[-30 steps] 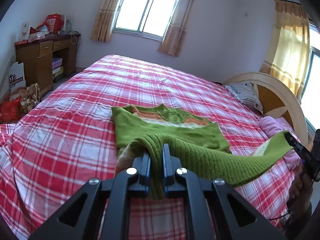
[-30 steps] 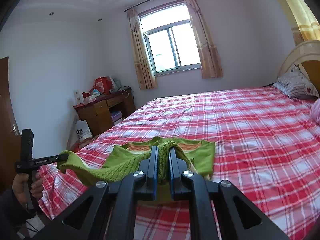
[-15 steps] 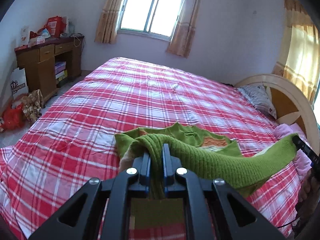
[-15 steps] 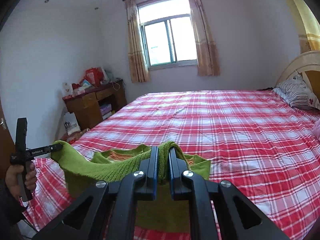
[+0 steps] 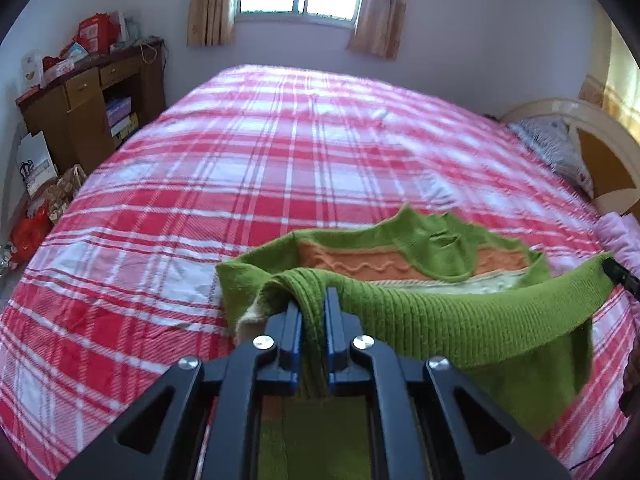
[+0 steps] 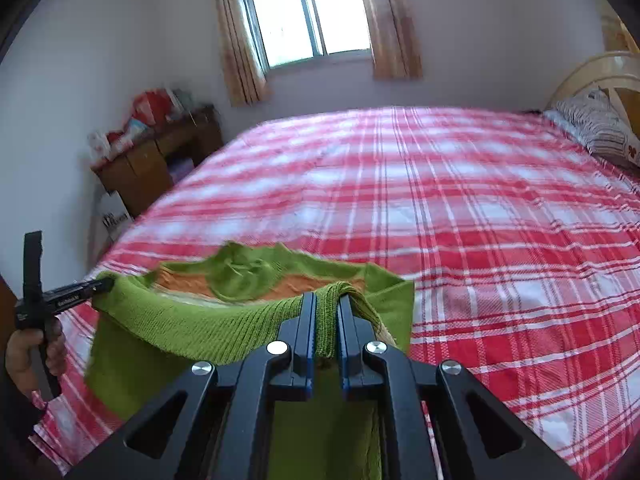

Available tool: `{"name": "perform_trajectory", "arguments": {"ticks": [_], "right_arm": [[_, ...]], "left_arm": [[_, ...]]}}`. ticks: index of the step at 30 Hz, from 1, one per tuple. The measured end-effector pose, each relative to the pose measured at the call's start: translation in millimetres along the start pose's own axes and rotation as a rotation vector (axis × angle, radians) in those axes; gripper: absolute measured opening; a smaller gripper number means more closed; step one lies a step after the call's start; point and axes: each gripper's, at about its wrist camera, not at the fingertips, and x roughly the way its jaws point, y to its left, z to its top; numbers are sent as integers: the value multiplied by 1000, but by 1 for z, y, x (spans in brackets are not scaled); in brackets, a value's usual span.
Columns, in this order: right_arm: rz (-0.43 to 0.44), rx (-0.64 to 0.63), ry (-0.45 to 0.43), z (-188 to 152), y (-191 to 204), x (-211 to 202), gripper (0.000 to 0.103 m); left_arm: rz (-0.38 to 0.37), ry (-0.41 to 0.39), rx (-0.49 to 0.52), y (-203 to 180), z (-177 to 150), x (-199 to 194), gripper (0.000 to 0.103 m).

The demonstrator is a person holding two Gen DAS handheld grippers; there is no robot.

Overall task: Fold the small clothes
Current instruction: 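Lift the hem with the left tool and fold it up toward the collar, then open the left tool to release the hem onto the folded sweater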

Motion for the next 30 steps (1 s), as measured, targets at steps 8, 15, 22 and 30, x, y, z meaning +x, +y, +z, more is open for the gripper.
{"name": "perform_trajectory", "arguments": {"ticks": [8, 15, 22, 30], "right_arm": [[-65, 50, 54, 15, -26, 60, 25], [-99, 86, 0, 7, -47, 40, 62], [-40, -13, 86, -25, -23, 37, 62], [-42, -139, 154, -44, 11, 56, 62]], "left_arm": [[92, 5, 23, -1, 5, 27, 27], [188, -97, -48, 39, 1, -10, 78], [192, -59, -15, 36, -26, -6, 81], [364, -22, 299, -19, -19, 29, 93]]}}
